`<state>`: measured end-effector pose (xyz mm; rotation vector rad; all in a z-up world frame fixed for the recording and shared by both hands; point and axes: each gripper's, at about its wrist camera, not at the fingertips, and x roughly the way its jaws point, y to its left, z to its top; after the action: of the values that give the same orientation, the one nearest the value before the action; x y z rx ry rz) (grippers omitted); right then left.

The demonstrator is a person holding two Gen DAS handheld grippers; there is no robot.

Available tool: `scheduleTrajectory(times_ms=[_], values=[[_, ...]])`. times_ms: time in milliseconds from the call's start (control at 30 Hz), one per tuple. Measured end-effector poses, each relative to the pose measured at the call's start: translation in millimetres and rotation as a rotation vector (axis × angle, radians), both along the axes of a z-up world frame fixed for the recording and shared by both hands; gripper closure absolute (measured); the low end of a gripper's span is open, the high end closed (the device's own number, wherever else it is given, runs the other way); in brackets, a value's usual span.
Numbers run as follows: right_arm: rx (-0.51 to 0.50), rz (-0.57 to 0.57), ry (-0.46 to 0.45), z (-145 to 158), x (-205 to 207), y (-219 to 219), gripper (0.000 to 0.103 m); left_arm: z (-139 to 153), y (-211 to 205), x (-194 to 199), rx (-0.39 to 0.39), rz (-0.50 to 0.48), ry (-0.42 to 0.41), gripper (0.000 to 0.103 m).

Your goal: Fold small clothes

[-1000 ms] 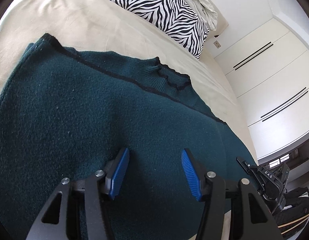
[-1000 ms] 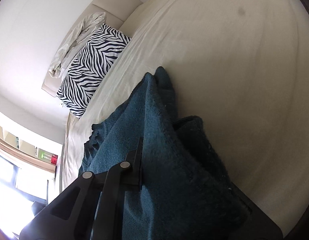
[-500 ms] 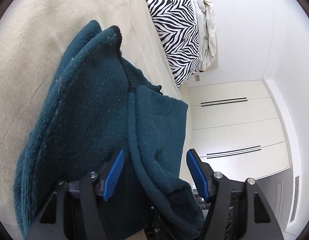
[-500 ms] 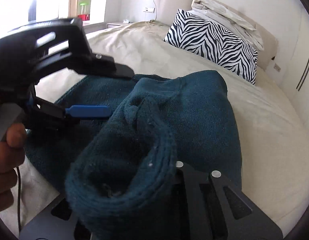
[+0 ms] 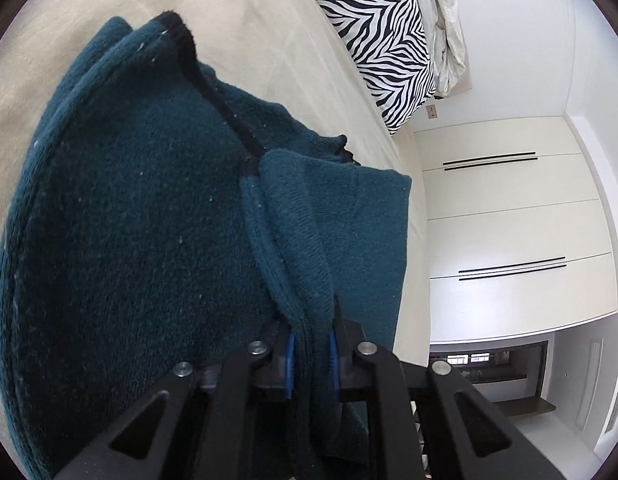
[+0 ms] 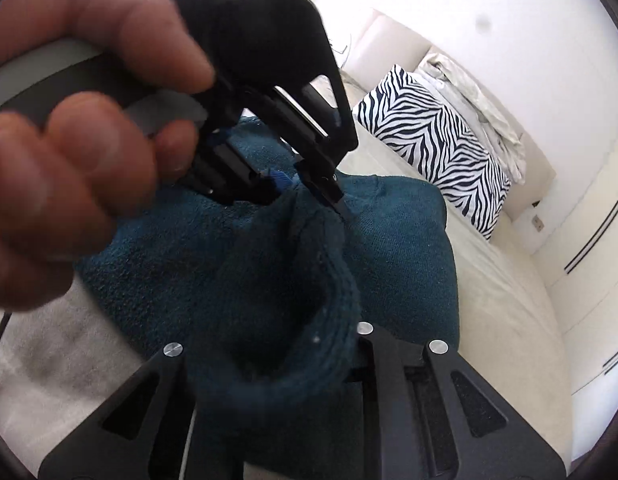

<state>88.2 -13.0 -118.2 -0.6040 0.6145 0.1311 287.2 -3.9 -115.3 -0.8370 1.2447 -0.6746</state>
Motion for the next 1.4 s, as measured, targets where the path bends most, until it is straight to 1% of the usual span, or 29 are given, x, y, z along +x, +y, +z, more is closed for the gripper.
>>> scheduleTrajectory(times_ms=[167,200,233,367,467,600,700,733,767,833,967,1000,1067,1167,1200,1233,1267,1333,1367,1400], values=[[-0.196,0.105,-0.074,-15,-31,14,0.088,2,1,2,0.028,-0.019,-0.01,0.09],[-0.217,0.12,-0.088,-16,-35,16,0.088,5,2,2,0.033,-0.025,-0.016,0.09],[-0.231,0.131,-0.102,-15,-39,18,0.09,9,4,3,0.038,-0.031,-0.025,0.09],[-0.254,0.187,-0.131,-12,-55,29,0.091,27,16,8,0.076,-0.062,-0.072,0.09],[-0.255,0.224,-0.125,-8,-53,42,0.091,37,28,12,0.115,-0.068,-0.102,0.09],[-0.236,0.268,-0.119,-3,-50,58,0.092,41,46,16,0.158,-0.064,-0.117,0.09],[-0.219,0.292,-0.104,-2,-50,71,0.092,37,62,16,0.18,-0.053,-0.106,0.09],[-0.213,0.3,-0.099,-2,-42,66,0.092,35,67,16,0.185,-0.048,-0.101,0.09],[-0.207,0.309,-0.091,-2,-42,68,0.092,32,72,16,0.187,-0.043,-0.097,0.09],[-0.206,0.327,-0.083,-6,-50,70,0.092,27,79,16,0.188,-0.038,-0.09,0.09],[-0.196,0.342,-0.045,-13,-34,67,0.092,17,80,19,0.195,-0.037,-0.08,0.09],[-0.199,0.343,-0.037,-15,-23,67,0.092,15,81,18,0.198,-0.035,-0.077,0.09],[-0.2,0.342,-0.029,-17,-21,63,0.092,11,80,19,0.19,-0.024,-0.07,0.089],[-0.192,0.352,-0.021,-18,-17,67,0.089,11,85,17,0.172,0.008,-0.065,0.082],[-0.188,0.354,-0.023,-18,-16,69,0.089,13,88,16,0.178,0.018,-0.07,0.08],[-0.18,0.353,-0.018,-20,-31,80,0.089,16,91,14,0.188,0.026,-0.078,0.078],[-0.165,0.354,-0.01,-16,-31,83,0.089,21,94,12,0.2,0.031,-0.091,0.078],[-0.112,0.365,0.015,-11,-38,77,0.089,33,99,7,0.26,0.045,-0.132,0.073],[-0.079,0.373,0.037,-8,-42,70,0.089,40,101,4,0.298,0.057,-0.155,0.067],[-0.046,0.373,0.057,-2,-52,68,0.089,46,103,1,0.319,0.074,-0.176,0.066]])
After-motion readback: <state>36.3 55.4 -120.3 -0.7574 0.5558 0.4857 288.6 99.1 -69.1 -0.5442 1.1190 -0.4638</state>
